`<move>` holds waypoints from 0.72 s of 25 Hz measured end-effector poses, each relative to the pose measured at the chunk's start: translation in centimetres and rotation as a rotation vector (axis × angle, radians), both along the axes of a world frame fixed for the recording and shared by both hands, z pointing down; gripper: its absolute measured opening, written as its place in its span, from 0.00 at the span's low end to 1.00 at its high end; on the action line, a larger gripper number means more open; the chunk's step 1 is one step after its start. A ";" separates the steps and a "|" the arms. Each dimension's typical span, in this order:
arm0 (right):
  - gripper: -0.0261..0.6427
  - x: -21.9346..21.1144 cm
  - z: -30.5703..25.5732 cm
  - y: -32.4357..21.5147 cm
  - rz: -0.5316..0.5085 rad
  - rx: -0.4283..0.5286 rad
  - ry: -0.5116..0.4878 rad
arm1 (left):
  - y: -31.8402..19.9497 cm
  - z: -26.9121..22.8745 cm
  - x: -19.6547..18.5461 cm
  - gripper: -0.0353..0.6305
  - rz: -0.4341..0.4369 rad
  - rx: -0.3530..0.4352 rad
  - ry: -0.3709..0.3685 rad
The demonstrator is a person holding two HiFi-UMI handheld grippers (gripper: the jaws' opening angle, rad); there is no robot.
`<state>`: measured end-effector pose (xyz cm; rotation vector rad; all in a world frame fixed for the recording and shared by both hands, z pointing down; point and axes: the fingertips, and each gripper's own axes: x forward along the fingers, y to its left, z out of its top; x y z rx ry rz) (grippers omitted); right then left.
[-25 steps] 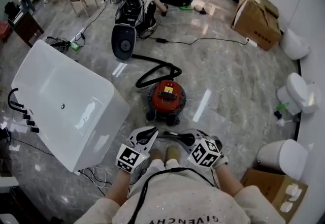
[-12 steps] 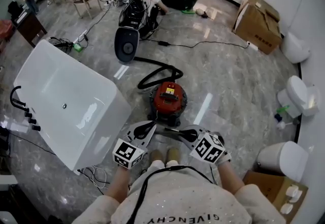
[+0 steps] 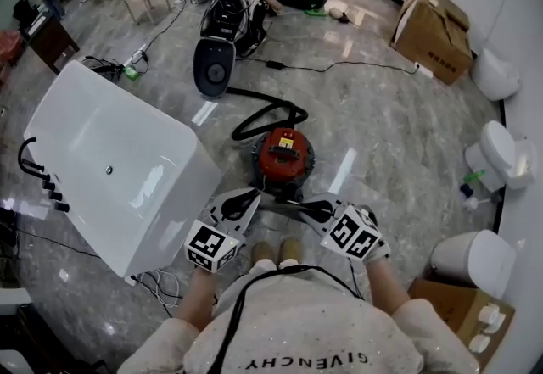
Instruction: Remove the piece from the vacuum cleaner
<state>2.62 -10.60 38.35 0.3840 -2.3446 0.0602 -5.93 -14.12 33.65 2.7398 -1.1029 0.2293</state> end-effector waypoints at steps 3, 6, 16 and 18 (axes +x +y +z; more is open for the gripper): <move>0.10 -0.2 -0.2 -0.1 -0.009 0.003 0.000 | 0.0 -0.1 -0.2 0.12 -0.005 0.002 -0.005; 0.10 -0.5 -0.2 -0.2 -0.017 -0.007 -0.007 | -0.1 0.0 -0.4 0.12 -0.011 0.000 -0.003; 0.10 -1.1 -0.1 0.1 -0.051 -0.014 -0.002 | 0.3 0.0 -1.2 0.12 -0.023 -0.011 0.003; 0.10 -1.3 0.0 0.1 -0.054 -0.012 0.000 | 0.3 0.1 -1.3 0.12 -0.024 -0.010 0.000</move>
